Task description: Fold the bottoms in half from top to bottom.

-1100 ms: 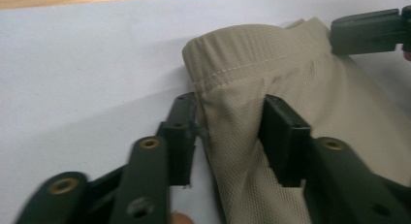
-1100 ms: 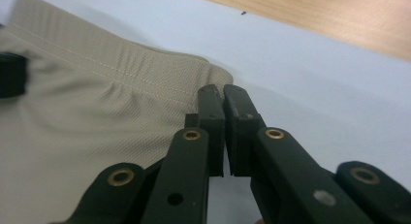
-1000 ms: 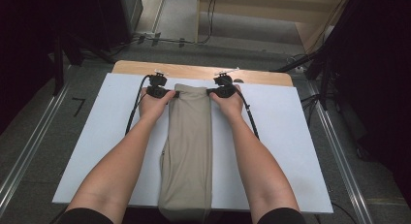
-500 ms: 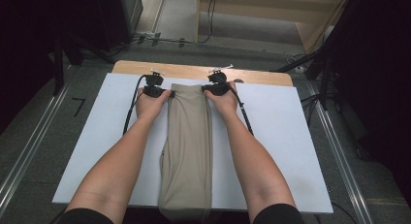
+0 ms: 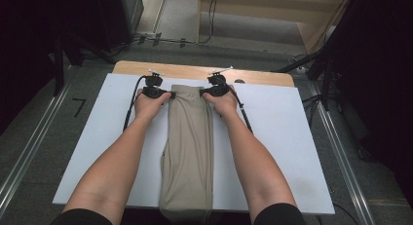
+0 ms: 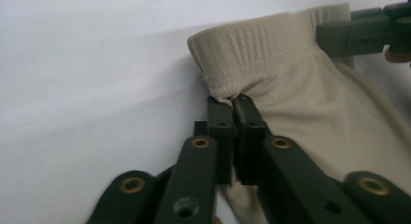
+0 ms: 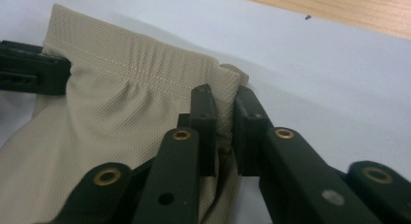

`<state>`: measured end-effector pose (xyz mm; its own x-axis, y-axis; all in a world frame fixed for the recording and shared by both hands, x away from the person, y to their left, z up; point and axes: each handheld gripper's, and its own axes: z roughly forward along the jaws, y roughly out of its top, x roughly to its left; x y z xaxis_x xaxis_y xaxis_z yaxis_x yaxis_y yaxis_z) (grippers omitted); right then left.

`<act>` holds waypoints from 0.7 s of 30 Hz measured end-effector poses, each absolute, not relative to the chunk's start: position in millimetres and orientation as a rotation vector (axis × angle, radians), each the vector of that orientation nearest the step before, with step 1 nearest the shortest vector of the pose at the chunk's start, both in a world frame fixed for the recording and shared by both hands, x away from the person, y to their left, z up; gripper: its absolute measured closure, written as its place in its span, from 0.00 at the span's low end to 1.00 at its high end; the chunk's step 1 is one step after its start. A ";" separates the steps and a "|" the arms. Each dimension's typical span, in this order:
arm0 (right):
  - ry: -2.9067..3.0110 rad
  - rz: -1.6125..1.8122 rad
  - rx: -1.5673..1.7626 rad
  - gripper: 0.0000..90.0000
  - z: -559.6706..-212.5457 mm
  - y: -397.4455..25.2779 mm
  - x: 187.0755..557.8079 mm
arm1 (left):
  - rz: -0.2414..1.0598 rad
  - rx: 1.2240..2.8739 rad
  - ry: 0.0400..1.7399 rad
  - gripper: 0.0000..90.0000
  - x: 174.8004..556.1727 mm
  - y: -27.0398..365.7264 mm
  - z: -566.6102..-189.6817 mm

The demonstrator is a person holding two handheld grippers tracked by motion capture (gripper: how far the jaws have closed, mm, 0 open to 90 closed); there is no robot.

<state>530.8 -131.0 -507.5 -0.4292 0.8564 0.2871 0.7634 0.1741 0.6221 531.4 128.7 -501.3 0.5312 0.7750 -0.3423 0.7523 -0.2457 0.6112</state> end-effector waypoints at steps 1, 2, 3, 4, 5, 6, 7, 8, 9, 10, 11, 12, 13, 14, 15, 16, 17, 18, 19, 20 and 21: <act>2.309 1.090 1.596 0.90 -507.2 -131.3 530.1 | 0.038 2.010 1.226 0.99 530.9 127.5 -500.4; 2.309 1.085 1.600 0.91 -505.8 -131.6 528.9 | 0.037 1.999 1.220 1.00 530.4 126.2 -498.7; 2.296 1.085 1.602 0.91 -504.4 -132.7 527.0 | 0.033 1.981 1.207 1.00 530.0 124.1 -495.5; 2.274 1.081 1.596 0.91 -501.7 -134.9 524.3 | 0.036 1.982 1.192 1.00 530.1 122.6 -492.6; 2.265 1.066 1.578 0.91 -499.3 -137.0 522.7 | 0.046 1.979 1.170 1.00 530.0 119.6 -487.6; 2.251 1.059 1.550 0.91 -494.9 -140.5 520.9 | 0.053 1.987 1.139 1.00 530.1 116.2 -481.3; 2.240 1.063 1.518 0.91 -488.8 -146.2 519.6 | 0.072 1.992 1.111 1.00 530.1 112.1 -473.7; 2.221 1.068 1.506 0.91 -481.0 -152.9 518.8 | 0.087 1.998 1.079 1.00 530.8 108.0 -465.3; 2.200 1.088 1.498 0.91 -472.4 -160.8 518.6 | 0.102 2.000 1.049 1.00 531.7 103.5 -456.4; 2.173 1.116 1.499 0.91 -463.1 -168.9 518.6 | 0.117 1.998 1.025 1.00 532.9 98.8 -447.2; 2.151 1.142 1.497 0.91 -453.5 -176.6 519.1 | 0.129 1.996 1.003 1.00 534.6 93.7 -437.5; 2.133 1.158 1.496 0.91 -443.5 -183.0 519.6 | 0.150 1.992 0.983 1.00 536.8 87.1 -424.9; 2.118 1.157 1.483 0.91 -430.7 -189.2 520.8 | 0.155 1.990 0.972 1.00 538.6 83.7 -417.0; 2.107 1.159 1.478 0.92 -422.9 -192.1 521.4 | 0.161 1.981 0.953 1.00 541.5 79.8 -406.1; 2.094 1.159 1.468 0.92 -412.3 -196.0 522.2 | 0.167 1.963 0.941 1.00 544.9 76.9 -395.0; 2.076 1.166 1.465 0.92 -401.7 -199.2 523.0 | 0.180 1.950 0.935 1.00 548.4 74.7 -383.4; 2.058 1.178 1.459 0.92 -390.7 -202.3 523.8 | 0.187 1.936 0.927 1.00 551.6 72.6 -371.9; 2.043 1.188 1.443 0.92 -379.6 -204.9 524.6 | 0.199 1.922 0.918 1.00 554.2 70.2 -360.8; 2.030 1.187 1.426 0.92 -368.3 -206.8 525.4 | 0.224 1.920 0.903 1.00 557.4 67.7 -347.2; 2.018 1.184 1.402 0.92 -353.8 -208.8 526.6 | 0.239 1.914 0.897 1.00 558.9 66.4 -339.4; 2.009 1.190 1.384 0.92 -345.3 -210.0 527.1 | 0.248 1.903 0.885 1.00 560.6 65.1 -329.6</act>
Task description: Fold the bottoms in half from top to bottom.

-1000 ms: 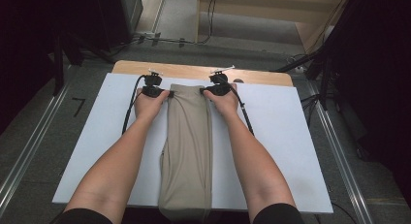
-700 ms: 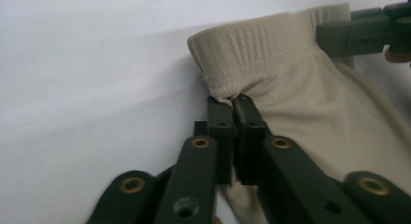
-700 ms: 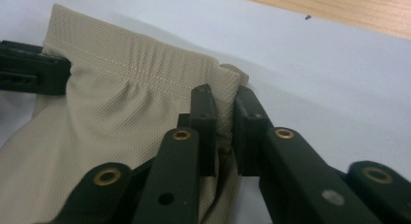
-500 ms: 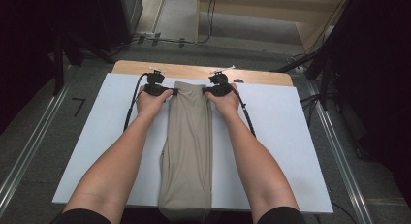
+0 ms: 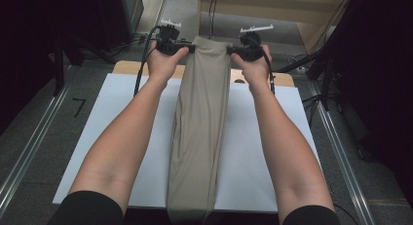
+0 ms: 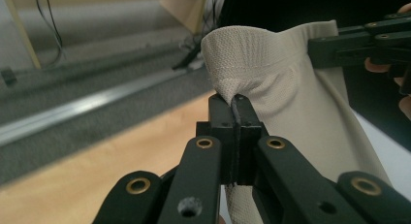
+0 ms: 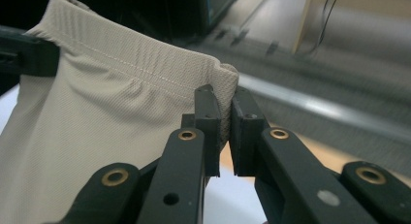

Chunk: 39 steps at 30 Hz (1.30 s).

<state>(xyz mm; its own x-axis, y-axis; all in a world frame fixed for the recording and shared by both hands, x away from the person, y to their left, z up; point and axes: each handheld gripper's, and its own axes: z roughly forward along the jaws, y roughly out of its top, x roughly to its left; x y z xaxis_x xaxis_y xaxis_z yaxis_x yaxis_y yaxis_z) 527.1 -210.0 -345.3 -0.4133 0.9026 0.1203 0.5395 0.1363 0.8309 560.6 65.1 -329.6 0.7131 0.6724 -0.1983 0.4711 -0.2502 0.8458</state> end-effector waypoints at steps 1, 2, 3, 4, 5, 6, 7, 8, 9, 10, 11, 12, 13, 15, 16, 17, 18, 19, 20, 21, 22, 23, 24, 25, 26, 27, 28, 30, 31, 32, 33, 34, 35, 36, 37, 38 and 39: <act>1.996 1.196 1.360 0.92 -334.5 -211.7 527.3 | 0.260 1.891 0.877 1.00 561.1 64.4 -321.0; 1.982 1.213 1.336 0.92 -324.7 -213.1 526.3 | 0.262 1.877 0.862 1.00 560.7 64.7 -314.4; 1.961 1.242 1.301 0.92 -317.6 -214.3 524.5 | 0.261 1.863 0.846 1.00 559.3 65.3 -310.6; 1.949 1.263 1.275 0.92 -312.9 -215.2 521.9 | 0.266 1.863 0.833 1.00 557.1 67.1 -308.9; 1.949 1.280 1.254 0.92 -311.0 -215.9 519.2 | 0.268 1.855 0.829 1.00 554.5 68.7 -309.8; 1.962 1.291 1.236 0.92 -311.6 -216.0 516.4 | 0.263 1.849 0.819 1.00 551.2 71.0 -312.4; 1.966 1.301 1.214 0.92 -314.4 -215.9 513.1 | 0.261 1.849 0.803 1.00 546.9 73.7 -315.6; 1.970 1.312 1.201 0.91 -318.0 -216.0 508.8 | 0.265 1.850 0.791 1.00 542.0 76.0 -319.7; 1.974 1.332 1.191 0.91 -322.5 -215.7 503.9 | 0.264 1.854 0.778 1.00 536.2 78.9 -324.2; 1.978 1.352 1.180 0.91 -327.5 -215.2 498.1 | 0.269 1.863 0.766 1.00 530.0 81.6 -328.9; 1.975 1.379 1.171 0.91 -333.4 -214.4 491.0 | 0.282 1.879 0.755 1.00 522.7 84.4 -333.6; 1.973 1.407 1.170 0.91 -339.8 -213.5 483.3 | 0.278 1.878 0.742 1.00 514.7 87.7 -338.8; 1.971 1.433 1.172 0.91 -347.1 -212.3 475.0 | 0.268 1.871 0.730 1.00 504.5 92.1 -346.2; 1.969 1.458 1.160 0.91 -361.3 -208.3 456.7 | 0.259 1.866 0.716 1.00 490.8 98.3 -356.4; 1.976 1.462 1.142 0.92 -367.8 -206.2 447.4 | 0.250 1.867 0.703 1.00 482.6 101.2 -361.5; 1.977 1.468 1.127 0.91 -373.5 -204.6 437.7 | 0.251 1.864 0.684 1.00 471.9 104.8 -367.2; 1.979 1.494 1.114 0.92 -380.1 -203.3 426.0 | 0.250 1.867 0.674 1.00 465.3 107.0 -370.2; 1.979 1.499 1.101 0.92 -383.4 -202.9 418.9 | 0.253 1.874 0.649 1.00 454.4 110.7 -374.8; 1.979 1.519 1.094 0.91 -387.9 -202.3 406.8 | 0.248 1.873 0.639 1.00 448.0 113.1 -377.5; 1.982 1.531 1.084 0.91 -390.1 -202.1 399.9 | 0.240 1.880 0.621 1.00 438.0 117.0 -381.3; 1.984 1.537 1.058 0.91 -393.3 -201.5 387.6 | 0.243 1.885 0.610 1.00 431.9 119.1 -383.2; 1.985 1.543 1.048 0.91 -395.1 -200.9 380.4 | 0.237 1.885 0.595 1.00 424.1 121.9 -385.7; 1.994 1.543 1.034 0.91 -397.3 -199.7 370.9 | 0.227 1.878 0.592 1.00 415.5 124.1 -388.5; 1.999 1.538 1.013 0.91 -399.5 -198.1 361.3 | 0.215 1.873 0.584 1.00 403.6 125.9 -392.7; 2.007 1.527 0.986 0.91 -402.0 -196.8 349.3 | 0.217 1.877 0.572 1.00 395.8 126.3 -395.5; 2.009 1.525 0.978 0.91 -403.7 -196.5 341.9 | 0.223 1.891 0.551 1.00 381.9 127.3 -400.5; 2.018 1.532 0.973 0.91 -407.2 -196.9 330.5 | 0.215 1.892 0.538 1.00 371.2 129.0 -405.1; 2.033 1.537 0.961 0.91 -413.9 -198.3 314.4 | 0.208 1.904 0.515 1.00 350.4 133.2 -414.1; 2.049 1.557 0.956 0.91 -420.3 -199.0 303.1 | 0.204 1.906 0.509 1.00 342.9 134.9 -417.3; 2.063 1.562 0.947 0.91 -424.6 -198.9 296.2 | 0.190 1.907 0.503 1.00 333.1 136.9 -422.3; 2.075 1.555 0.933 0.91 -430.0 -198.3 286.7 | 0.189 1.921 0.493 1.00 323.3 138.0 -427.2; 2.086 1.555 0.919 0.91 -435.4 -197.4 277.1 | 0.191 1.930 0.483 1.00 313.3 139.0 -432.7; 2.096 1.552 0.913 0.91 -440.8 -196.3 267.8 | 0.182 1.940 0.474 1.00 304.4 140.4 -438.9; 2.103 1.552 0.911 0.91 -446.7 -194.8 258.6 | 0.185 1.958 0.465 1.00 295.4 141.5 -445.1; 2.112 1.544 0.901 0.91 -453.1 -193.2 249.7 | 0.194 1.974 0.460 1.00 286.0 143.2 -451.4; 2.118 1.527 0.884 0.91 -459.6 -191.4 240.5 | 0.179 1.972 0.458 1.00 277.4 145.6 -458.1; 2.127 1.519 0.871 0.91 -466.1 -189.5 230.7 | 0.166 1.975 0.459 1.00 268.6 147.9 -463.9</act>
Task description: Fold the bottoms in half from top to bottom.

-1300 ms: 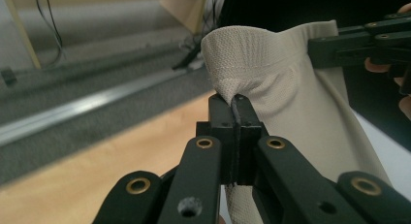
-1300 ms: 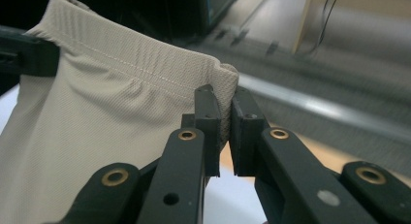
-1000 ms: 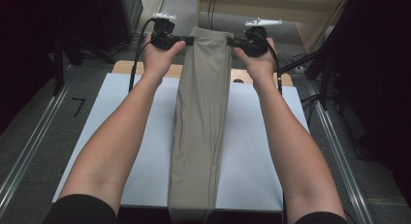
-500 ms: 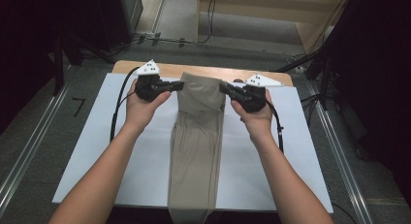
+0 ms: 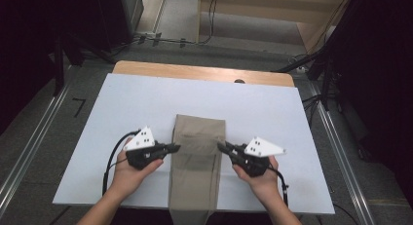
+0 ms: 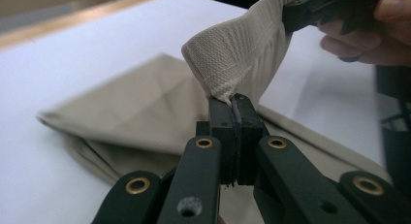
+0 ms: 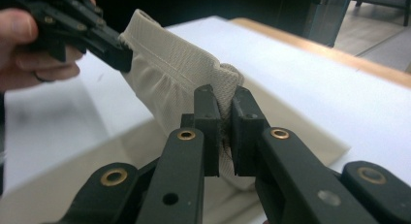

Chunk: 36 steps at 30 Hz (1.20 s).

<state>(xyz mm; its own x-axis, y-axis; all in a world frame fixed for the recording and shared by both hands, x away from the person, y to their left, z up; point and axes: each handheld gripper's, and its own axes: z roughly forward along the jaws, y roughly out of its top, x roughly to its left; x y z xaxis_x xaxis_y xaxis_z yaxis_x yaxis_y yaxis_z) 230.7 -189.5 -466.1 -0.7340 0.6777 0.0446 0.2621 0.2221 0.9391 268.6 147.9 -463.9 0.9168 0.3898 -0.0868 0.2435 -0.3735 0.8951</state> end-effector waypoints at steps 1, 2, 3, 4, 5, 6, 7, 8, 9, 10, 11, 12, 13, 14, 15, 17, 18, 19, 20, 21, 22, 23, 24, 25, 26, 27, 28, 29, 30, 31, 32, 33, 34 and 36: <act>2.140 1.514 0.849 0.91 -472.1 -188.3 221.5 | 0.159 1.988 0.453 1.00 260.2 149.9 -468.7; 2.148 1.512 0.823 0.91 -477.3 -187.9 212.3 | 0.141 1.999 0.453 1.00 251.9 151.5 -472.4; 2.160 1.524 0.813 0.91 -481.8 -188.2 203.3 | 0.117 2.005 0.450 1.00 244.1 152.6 -475.1; 2.171 1.532 0.804 0.91 -485.1 -188.2 195.2 | 0.113 2.022 0.442 1.00 234.4 154.0 -476.6; 2.193 1.517 0.779 0.91 -487.4 -187.7 186.5 | 0.109 2.026 0.438 1.00 229.2 155.1 -477.2; 2.204 1.510 0.771 0.91 -488.0 -187.3 181.7 | 0.084 2.021 0.440 1.00 221.8 157.6 -478.4; 2.213 1.527 0.770 0.91 -488.6 -186.6 173.8 | 0.075 2.017 0.445 1.00 215.9 159.4 -479.5; 2.225 1.530 0.753 0.91 -488.9 -185.8 168.1 | 0.069 2.022 0.446 1.00 211.9 160.6 -480.5; 2.237 1.523 0.743 0.91 -489.5 -184.9 163.8 | 0.055 2.033 0.447 1.00 207.1 161.6 -482.0; 2.254 1.509 0.733 0.91 -490.7 -183.8 158.9 | 0.052 2.045 0.448 1.00 202.3 162.8 -483.1; 2.271 1.509 0.729 0.91 -492.6 -182.9 154.7 | 0.042 2.055 0.444 1.00 197.8 163.5 -484.3; 2.284 1.512 0.722 0.91 -494.7 -182.4 151.3 | 0.027 2.068 0.443 1.00 193.8 163.7 -485.5; 2.296 1.504 0.721 0.91 -496.4 -182.3 148.0 | 0.019 2.074 0.441 1.00 189.5 163.8 -486.7; 2.310 1.502 0.722 0.91 -497.9 -182.2 145.3 | 0.001 2.082 0.436 1.00 184.8 164.0 -488.0; 2.324 1.502 0.717 0.91 -499.0 -182.8 142.0 | -0.011 2.085 0.437 1.00 182.3 163.9 -488.6; 2.334 1.508 0.710 0.91 -499.4 -183.9 137.1 | -0.035 2.096 0.423 1.00 176.7 163.9 -490.7; 2.340 1.513 0.711 0.91 -499.2 -184.7 134.1 | -0.041 2.103 0.409 1.00 174.4 163.5 -491.7; 2.349 1.516 0.709 0.90 -499.2 -185.2 131.5 | -0.045 2.116 0.395 1.00 172.9 163.3 -492.4; 2.365 1.520 0.707 0.90 -499.2 -185.4 129.0 | -0.051 2.113 0.382 0.99 172.1 164.1 -493.0; 2.389 1.535 0.699 0.89 -499.9 -185.4 127.3 | -0.061 2.108 0.371 0.96 172.5 165.2 -493.3; 2.432 1.557 0.683 0.85 -501.1 -185.6 126.7 | -0.075 2.107 0.370 0.87 173.7 166.0 -493.5; 2.452 1.575 0.671 0.76 -502.0 -185.8 125.3 | -0.081 2.098 0.370 0.72 174.7 167.2 -493.3; 2.447 1.588 0.655 0.65 -501.8 -186.6 123.6 | -0.075 2.080 0.379 0.61 175.3 168.7 -492.3; 2.441 1.604 0.661 0.53 -500.2 -187.7 123.5 | -0.079 2.064 0.390 0.53 177.0 170.5 -490.2; 2.442 1.621 0.689 0.44 -497.5 -189.6 124.9 | -0.081 2.052 0.396 0.46 179.6 171.7 -487.8; 2.430 1.636 0.717 0.36 -494.5 -191.7 127.5 | -0.085 2.041 0.415 0.37 182.9 172.2 -485.1; 2.413 1.639 0.748 0.32 -491.3 -194.5 130.6 | -0.078 2.026 0.421 0.32 186.5 172.9 -483.0; 2.397 1.640 0.772 0.27 -488.4 -197.5 134.8 | -0.089 2.010 0.416 0.25 190.8 173.9 -481.3; 2.383 1.644 0.809 0.23 -485.6 -199.8 139.1 | -0.091 1.999 0.423 0.19 195.6 174.1 -479.9; 2.373 1.638 0.841 0.20 -483.0 -202.0 144.0 | -0.087 1.996 0.423 0.15 200.8 173.7 -478.8; 2.359 1.634 0.857 0.16 -480.9 -203.7 149.4 | -0.093 1.993 0.423 0.13 206.4 173.4 -477.6; 2.339 1.626 0.882 0.15 -478.7 -205.0 154.5 | -0.102 1.978 0.427 0.11 212.1 173.1 -476.4; 2.323 1.625 0.905 0.14 -476.6 -205.9 159.7 | -0.094 1.972 0.438 0.09 217.0 172.3 -474.9; 2.317 1.624 0.918 0.13 -473.1 -206.5 170.1 | -0.080 1.975 0.454 0.08 228.7 168.5 -471.9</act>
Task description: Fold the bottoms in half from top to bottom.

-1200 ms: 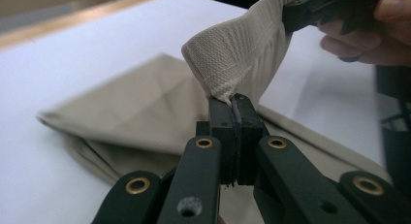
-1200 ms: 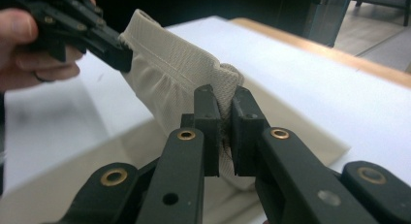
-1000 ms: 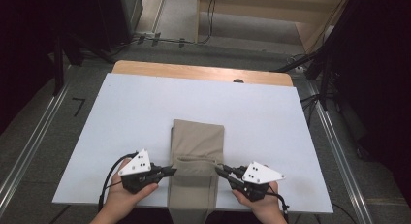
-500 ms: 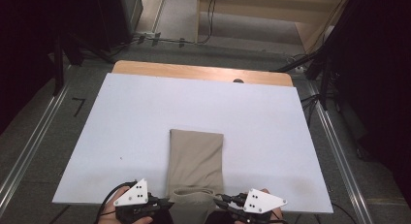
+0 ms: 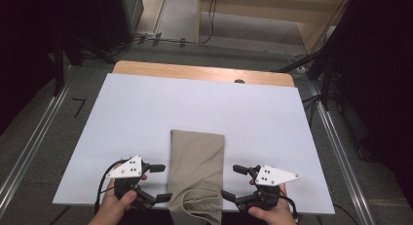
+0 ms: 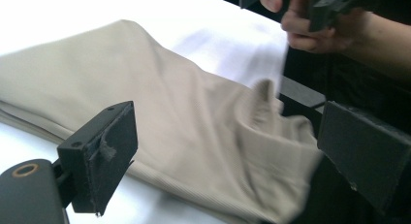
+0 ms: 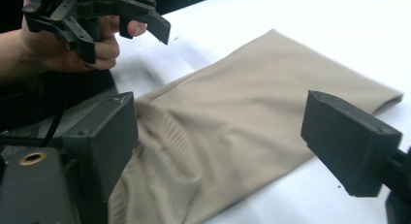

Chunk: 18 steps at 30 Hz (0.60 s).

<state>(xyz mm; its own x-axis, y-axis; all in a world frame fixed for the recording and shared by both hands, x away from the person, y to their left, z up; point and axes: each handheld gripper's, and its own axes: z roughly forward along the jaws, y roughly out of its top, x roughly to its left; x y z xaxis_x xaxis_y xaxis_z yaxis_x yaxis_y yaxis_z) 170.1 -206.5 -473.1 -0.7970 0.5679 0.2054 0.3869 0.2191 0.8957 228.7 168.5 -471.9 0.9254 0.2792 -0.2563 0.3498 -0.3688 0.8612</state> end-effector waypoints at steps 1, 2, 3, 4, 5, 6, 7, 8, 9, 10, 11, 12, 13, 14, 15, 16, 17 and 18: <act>2.308 1.623 0.923 0.13 -471.6 -206.4 175.2 | -0.073 1.980 0.463 0.08 235.0 165.9 -470.6; 2.303 1.619 0.932 0.12 -470.2 -206.2 180.5 | -0.069 1.984 0.459 0.08 242.6 162.4 -469.1; 2.306 1.619 0.952 0.10 -469.1 -205.6 188.3 | -0.064 1.985 0.466 0.04 249.1 159.2 -468.3; 2.301 1.609 0.967 0.10 -468.5 -205.0 194.4 | -0.071 1.985 0.471 0.01 256.1 156.2 -467.8; 2.291 1.601 0.982 0.10 -468.2 -204.0 200.1 | -0.081 1.987 0.468 0.00 263.0 153.3 -467.3; 2.291 1.591 0.990 0.10 -468.2 -203.0 206.2 | -0.076 1.987 0.472 0.00 268.0 151.4 -466.9; 2.290 1.576 0.995 0.09 -468.4 -202.2 210.9 | -0.068 1.982 0.487 0.00 276.1 148.7 -466.0; 2.287 1.556 1.005 0.09 -469.2 -201.1 218.3 | -0.065 1.979 0.494 0.00 282.9 147.4 -465.0; 2.293 1.548 1.014 0.09 -470.2 -200.3 224.1 | -0.056 1.974 0.509 0.00 289.5 145.8 -464.3; 2.296 1.530 1.022 0.08 -471.4 -199.6 230.0 | -0.049 1.974 0.518 0.00 294.4 145.0 -463.6; 2.295 1.518 1.032 0.08 -472.2 -199.1 234.0 | -0.051 1.974 0.525 0.00 303.1 144.2 -463.0; 2.303 1.511 1.044 0.08 -473.6 -198.9 241.1 | -0.043 1.972 0.539 0.00 308.0 143.7 -462.8; 2.306 1.501 1.050 0.08 -474.7 -198.9 245.8 | -0.033 1.972 0.557 0.00 316.3 143.2 -462.9; 2.299 1.475 1.070 0.08 -476.2 -199.0 252.7 | -0.038 1.973 0.566 0.00 321.9 143.4 -463.3; 2.297 1.465 1.082 0.08 -477.0 -199.3 257.1 | -0.033 1.965 0.591 0.00 329.0 143.8 -464.5; 2.299 1.455 1.111 0.08 -478.5 -199.8 263.1 | -0.037 1.965 0.612 0.00 336.3 144.5 -466.2; 2.294 1.446 1.142 0.10 -480.4 -200.3 269.0 | -0.037 1.971 0.631 0.00 343.0 145.2 -468.0; 2.291 1.441 1.163 0.14 -482.3 -201.1 274.5 | -0.035 1.973 0.655 0.00 348.9 145.7 -470.4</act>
<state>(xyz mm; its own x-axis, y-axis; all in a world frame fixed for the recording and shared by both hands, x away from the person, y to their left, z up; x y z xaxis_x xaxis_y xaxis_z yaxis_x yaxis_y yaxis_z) 274.5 -201.1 -482.3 -0.6722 0.7034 0.2309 0.5128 0.2176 0.8305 348.9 145.7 -470.4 0.8519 0.4300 -0.2990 0.4593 -0.3389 0.8211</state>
